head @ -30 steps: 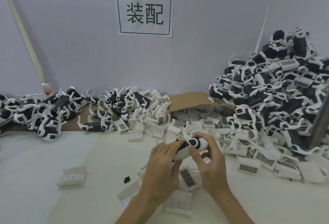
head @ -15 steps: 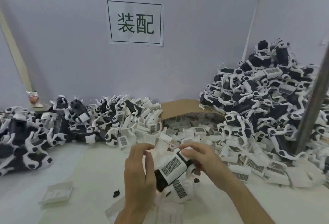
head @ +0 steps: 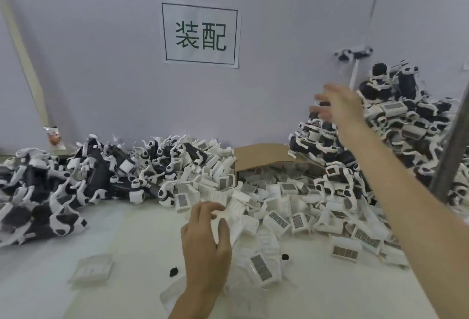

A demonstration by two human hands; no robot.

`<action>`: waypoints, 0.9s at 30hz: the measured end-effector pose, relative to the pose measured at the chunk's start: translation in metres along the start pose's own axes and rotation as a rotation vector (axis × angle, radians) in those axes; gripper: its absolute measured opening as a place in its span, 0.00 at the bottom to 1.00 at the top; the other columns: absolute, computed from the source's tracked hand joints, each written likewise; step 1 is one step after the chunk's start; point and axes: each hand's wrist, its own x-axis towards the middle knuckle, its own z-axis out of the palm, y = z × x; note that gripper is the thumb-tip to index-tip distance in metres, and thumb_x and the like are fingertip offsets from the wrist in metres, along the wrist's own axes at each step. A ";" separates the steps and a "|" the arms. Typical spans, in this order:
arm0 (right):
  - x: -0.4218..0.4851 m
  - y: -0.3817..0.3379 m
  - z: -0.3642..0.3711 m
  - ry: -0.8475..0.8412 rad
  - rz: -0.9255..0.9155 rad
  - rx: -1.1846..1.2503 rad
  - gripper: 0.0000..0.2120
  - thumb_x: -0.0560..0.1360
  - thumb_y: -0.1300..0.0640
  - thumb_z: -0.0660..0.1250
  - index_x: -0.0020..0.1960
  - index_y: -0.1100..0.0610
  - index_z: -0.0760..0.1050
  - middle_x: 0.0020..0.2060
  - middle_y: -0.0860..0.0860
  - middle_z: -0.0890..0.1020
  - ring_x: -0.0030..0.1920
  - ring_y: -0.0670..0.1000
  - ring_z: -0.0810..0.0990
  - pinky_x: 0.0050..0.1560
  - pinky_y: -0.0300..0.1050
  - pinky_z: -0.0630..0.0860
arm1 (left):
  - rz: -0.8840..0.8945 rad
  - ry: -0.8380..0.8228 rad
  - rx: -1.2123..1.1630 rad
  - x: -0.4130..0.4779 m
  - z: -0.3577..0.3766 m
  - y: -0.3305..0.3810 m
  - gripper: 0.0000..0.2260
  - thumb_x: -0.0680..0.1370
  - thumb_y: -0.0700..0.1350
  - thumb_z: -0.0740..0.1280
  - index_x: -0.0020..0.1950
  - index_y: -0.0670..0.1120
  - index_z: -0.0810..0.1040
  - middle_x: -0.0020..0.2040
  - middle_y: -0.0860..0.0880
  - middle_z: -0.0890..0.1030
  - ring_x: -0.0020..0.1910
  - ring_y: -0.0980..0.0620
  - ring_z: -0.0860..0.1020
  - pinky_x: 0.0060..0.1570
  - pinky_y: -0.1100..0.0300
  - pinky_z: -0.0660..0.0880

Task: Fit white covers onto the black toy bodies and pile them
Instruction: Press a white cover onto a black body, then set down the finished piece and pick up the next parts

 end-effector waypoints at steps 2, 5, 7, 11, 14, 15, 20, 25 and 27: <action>-0.047 0.043 0.014 -0.141 0.005 -0.107 0.10 0.81 0.58 0.62 0.59 0.49 0.76 0.55 0.50 0.82 0.45 0.47 0.85 0.46 0.44 0.77 | -0.085 -0.133 0.196 -0.001 0.000 -0.005 0.10 0.79 0.45 0.63 0.59 0.56 0.74 0.60 0.60 0.74 0.57 0.60 0.75 0.62 0.54 0.63; -0.119 0.111 0.035 -0.456 0.069 -0.424 0.15 0.80 0.51 0.66 0.67 0.48 0.75 0.64 0.46 0.77 0.61 0.48 0.77 0.55 0.42 0.74 | -0.235 -0.379 0.445 0.001 0.002 -0.015 0.18 0.82 0.53 0.61 0.71 0.57 0.67 0.71 0.58 0.68 0.68 0.57 0.70 0.72 0.52 0.56; -0.157 0.148 0.046 -0.600 0.127 -0.566 0.23 0.79 0.45 0.68 0.72 0.47 0.70 0.69 0.44 0.72 0.68 0.48 0.71 0.64 0.43 0.70 | -0.281 -0.509 0.513 -0.001 0.006 -0.020 0.21 0.82 0.56 0.58 0.75 0.55 0.64 0.75 0.56 0.66 0.72 0.54 0.68 0.75 0.49 0.54; -0.192 0.184 0.052 -0.618 -0.032 -0.790 0.15 0.80 0.45 0.64 0.66 0.44 0.76 0.72 0.42 0.71 0.76 0.48 0.64 0.74 0.51 0.56 | -0.281 -0.602 0.498 -0.003 0.009 -0.022 0.22 0.83 0.57 0.58 0.76 0.53 0.63 0.75 0.54 0.66 0.73 0.52 0.67 0.73 0.52 0.58; -0.194 0.183 0.051 -0.520 -0.028 -0.583 0.11 0.76 0.56 0.71 0.40 0.42 0.77 0.50 0.39 0.79 0.59 0.47 0.78 0.58 0.40 0.67 | -0.265 -0.605 0.461 -0.002 0.008 -0.021 0.20 0.83 0.55 0.59 0.74 0.52 0.66 0.73 0.54 0.68 0.71 0.52 0.68 0.69 0.54 0.61; -0.195 0.184 0.050 -0.503 -0.016 -0.541 0.14 0.75 0.58 0.72 0.36 0.42 0.75 0.47 0.39 0.78 0.56 0.47 0.79 0.54 0.36 0.67 | -0.262 -0.602 0.439 -0.002 0.008 -0.020 0.19 0.83 0.54 0.60 0.73 0.52 0.67 0.73 0.54 0.69 0.71 0.52 0.68 0.69 0.54 0.61; -0.195 0.182 0.046 -0.511 -0.050 -0.565 0.10 0.77 0.52 0.71 0.39 0.41 0.75 0.43 0.38 0.79 0.48 0.37 0.78 0.61 0.49 0.72 | -0.253 -0.367 0.117 0.003 0.002 -0.010 0.13 0.81 0.44 0.64 0.66 0.50 0.73 0.66 0.55 0.75 0.66 0.54 0.73 0.68 0.51 0.67; -0.194 0.175 0.044 -0.574 -0.035 -0.596 0.13 0.78 0.38 0.63 0.51 0.45 0.80 0.50 0.39 0.80 0.55 0.43 0.77 0.67 0.57 0.68 | -0.328 -0.272 0.263 0.046 -0.012 -0.029 0.23 0.79 0.45 0.66 0.74 0.49 0.67 0.73 0.50 0.69 0.69 0.48 0.69 0.68 0.45 0.67; -0.193 0.171 0.043 -0.684 -0.019 -0.650 0.21 0.74 0.32 0.61 0.56 0.44 0.79 0.57 0.40 0.78 0.62 0.44 0.74 0.70 0.56 0.64 | -0.317 -0.300 0.435 0.073 -0.019 -0.047 0.27 0.79 0.46 0.66 0.77 0.47 0.63 0.77 0.47 0.64 0.74 0.44 0.65 0.70 0.43 0.65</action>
